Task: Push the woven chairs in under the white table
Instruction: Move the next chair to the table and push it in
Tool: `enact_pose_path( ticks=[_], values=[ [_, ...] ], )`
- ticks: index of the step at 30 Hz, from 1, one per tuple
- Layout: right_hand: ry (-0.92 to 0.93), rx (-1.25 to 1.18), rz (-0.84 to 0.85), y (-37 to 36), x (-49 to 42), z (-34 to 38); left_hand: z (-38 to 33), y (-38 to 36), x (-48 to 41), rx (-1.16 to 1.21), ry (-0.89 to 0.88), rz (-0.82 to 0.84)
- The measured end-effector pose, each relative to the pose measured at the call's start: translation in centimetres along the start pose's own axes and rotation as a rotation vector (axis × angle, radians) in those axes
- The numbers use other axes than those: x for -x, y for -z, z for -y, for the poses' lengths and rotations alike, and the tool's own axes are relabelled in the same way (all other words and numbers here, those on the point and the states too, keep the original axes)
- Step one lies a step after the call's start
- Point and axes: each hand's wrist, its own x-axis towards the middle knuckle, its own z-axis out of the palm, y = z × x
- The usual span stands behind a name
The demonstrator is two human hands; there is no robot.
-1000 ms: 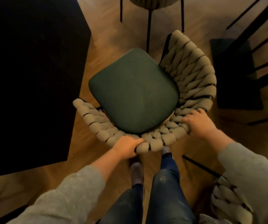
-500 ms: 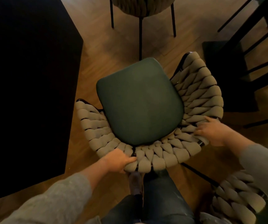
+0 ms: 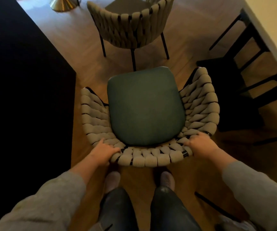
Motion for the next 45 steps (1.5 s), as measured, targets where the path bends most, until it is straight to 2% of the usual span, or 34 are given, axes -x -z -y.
enact_pose_path(
  ticks=[3, 9, 17, 27, 33, 39, 45],
  values=[
    [-0.098, -0.032, 0.003, 1.5, -1.2, 1.3, 3.0, 1.0, -1.3, -0.018, -0.036, 0.017],
    [-0.299, -0.095, 0.071, 2.1, -1.7, 5.8, 8.0, 1.5, -2.5, -0.063, -0.238, 0.012],
    [-0.549, -0.427, 0.090, 1.0, 0.2, 18.9, 13.9, 1.5, -1.8, -0.379, -0.477, 0.089],
    [-0.788, -0.705, 0.049, -1.1, 2.5, 31.0, 14.9, 3.6, -3.5, -0.668, -0.702, 0.148],
    [-0.765, -0.757, 0.126, -0.1, 2.9, 27.8, 12.7, 8.6, -8.0, -0.757, -0.748, 0.137],
    [-0.851, -0.855, 0.051, -1.0, 2.5, 23.1, 8.9, 15.5, -14.3, -0.828, -0.763, 0.071],
    [-0.810, -0.887, 0.084, -1.3, 2.4, 16.7, 4.4, 22.0, -20.2, -0.918, -0.775, 0.021]
  ],
)
